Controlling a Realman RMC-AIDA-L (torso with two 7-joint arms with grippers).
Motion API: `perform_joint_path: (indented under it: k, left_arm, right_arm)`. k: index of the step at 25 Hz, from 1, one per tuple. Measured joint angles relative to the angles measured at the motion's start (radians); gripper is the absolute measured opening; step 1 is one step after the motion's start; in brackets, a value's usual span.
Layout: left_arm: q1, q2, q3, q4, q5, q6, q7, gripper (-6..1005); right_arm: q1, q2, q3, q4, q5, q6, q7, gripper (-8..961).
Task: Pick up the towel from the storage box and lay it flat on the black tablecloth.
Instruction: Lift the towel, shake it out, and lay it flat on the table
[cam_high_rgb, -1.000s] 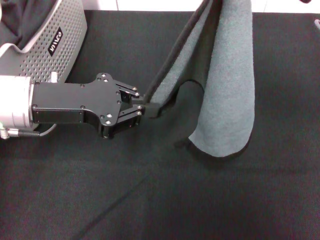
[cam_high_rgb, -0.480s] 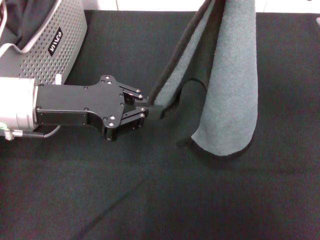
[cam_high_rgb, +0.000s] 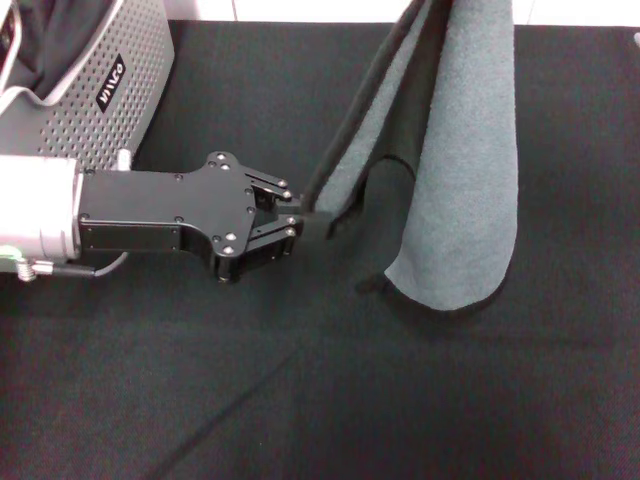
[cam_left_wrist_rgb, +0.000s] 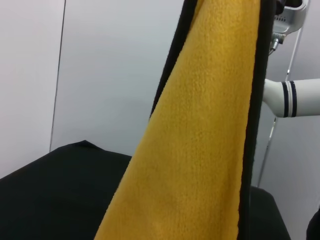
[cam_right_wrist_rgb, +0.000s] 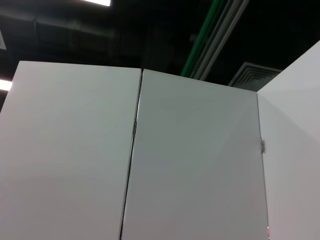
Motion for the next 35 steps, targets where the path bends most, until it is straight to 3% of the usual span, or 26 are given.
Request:
perform_joint_path:
  k: [25,35]
  left_arm:
    - [-0.026,0.000,-0.001,-0.088,-0.028,-0.001,0.020,80]
    - [-0.026,0.005,-0.005,-0.088,-0.028,0.021,0.011,19]
  right_arm:
    - [-0.010,0.001,0.002,0.012,0.005,-0.012,-0.004,28]
    - [-0.053,0.000,0.009,0.014,0.007,-0.018,0.001,30]
